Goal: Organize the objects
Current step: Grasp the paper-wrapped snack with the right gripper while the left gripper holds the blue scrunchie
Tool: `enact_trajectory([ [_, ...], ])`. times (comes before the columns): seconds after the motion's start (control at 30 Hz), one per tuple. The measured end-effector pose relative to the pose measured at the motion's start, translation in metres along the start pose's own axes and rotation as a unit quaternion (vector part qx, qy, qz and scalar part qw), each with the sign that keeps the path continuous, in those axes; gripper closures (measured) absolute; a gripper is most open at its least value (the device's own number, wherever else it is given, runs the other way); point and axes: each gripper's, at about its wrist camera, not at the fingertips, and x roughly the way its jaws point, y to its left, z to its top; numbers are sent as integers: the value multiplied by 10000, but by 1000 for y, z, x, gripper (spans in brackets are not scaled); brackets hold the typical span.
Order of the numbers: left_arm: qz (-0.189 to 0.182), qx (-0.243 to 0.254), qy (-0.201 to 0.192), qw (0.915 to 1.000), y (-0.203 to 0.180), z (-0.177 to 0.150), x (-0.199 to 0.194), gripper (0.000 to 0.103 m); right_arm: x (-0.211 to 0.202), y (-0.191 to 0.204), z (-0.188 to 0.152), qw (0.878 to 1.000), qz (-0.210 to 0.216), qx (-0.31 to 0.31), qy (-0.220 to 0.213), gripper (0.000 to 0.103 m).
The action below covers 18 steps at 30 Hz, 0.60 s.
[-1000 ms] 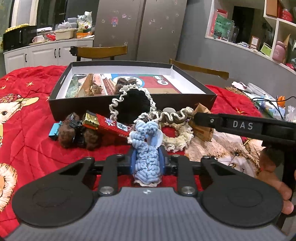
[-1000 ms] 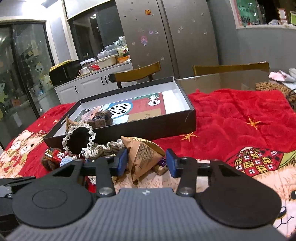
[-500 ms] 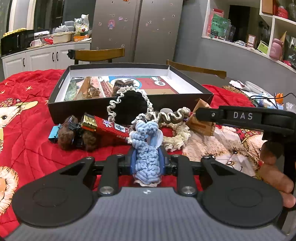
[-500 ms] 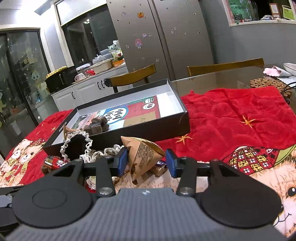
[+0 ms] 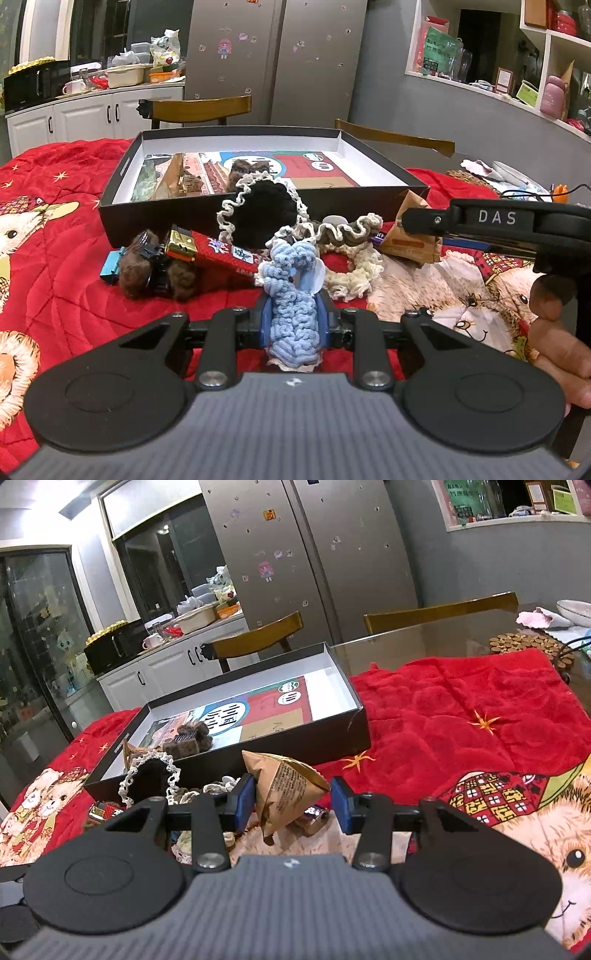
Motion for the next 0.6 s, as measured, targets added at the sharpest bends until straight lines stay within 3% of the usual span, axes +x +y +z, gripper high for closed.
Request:
enact_trajectory([
  [0.3,-27,57,-123,9999,-1,-2,-4,74,-8,6,-1,9989,-129,-260,-365,55],
  [0.6,-31,79,-231,9997,-3,-3,-9,74,-9,3,1,9992,-96,-165,-352,55],
])
